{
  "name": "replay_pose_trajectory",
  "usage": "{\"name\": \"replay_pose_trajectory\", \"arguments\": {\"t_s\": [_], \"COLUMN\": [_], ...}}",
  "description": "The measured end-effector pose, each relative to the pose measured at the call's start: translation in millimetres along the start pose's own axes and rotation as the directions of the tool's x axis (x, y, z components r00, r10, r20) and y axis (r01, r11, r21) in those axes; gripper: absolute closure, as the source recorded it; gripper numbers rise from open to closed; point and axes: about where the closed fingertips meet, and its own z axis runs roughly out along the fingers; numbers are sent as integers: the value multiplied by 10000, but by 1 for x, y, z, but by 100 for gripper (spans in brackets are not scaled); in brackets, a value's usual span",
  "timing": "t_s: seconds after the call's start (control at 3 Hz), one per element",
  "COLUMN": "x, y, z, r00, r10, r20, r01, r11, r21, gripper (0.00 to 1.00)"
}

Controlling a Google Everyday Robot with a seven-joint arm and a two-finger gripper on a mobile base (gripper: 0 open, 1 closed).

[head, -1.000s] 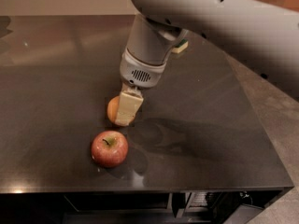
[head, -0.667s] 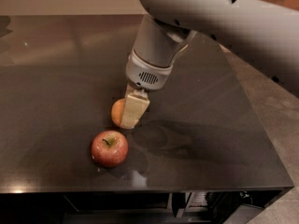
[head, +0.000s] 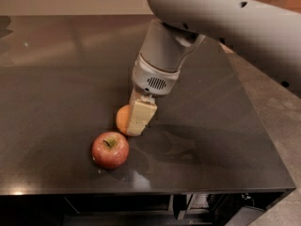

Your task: Move orange near apple

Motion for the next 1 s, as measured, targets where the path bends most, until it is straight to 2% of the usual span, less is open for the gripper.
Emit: {"name": "replay_pose_trajectory", "arguments": {"t_s": [0.67, 1.0], "x": [12, 15], "y": [6, 5], "z": [22, 28], "r00": [9977, 9961], "r10": [-305, -250], "r20": [-607, -847], "r01": [251, 164], "r11": [9959, 9947], "r21": [-871, -1014], "gripper": [100, 82]}}
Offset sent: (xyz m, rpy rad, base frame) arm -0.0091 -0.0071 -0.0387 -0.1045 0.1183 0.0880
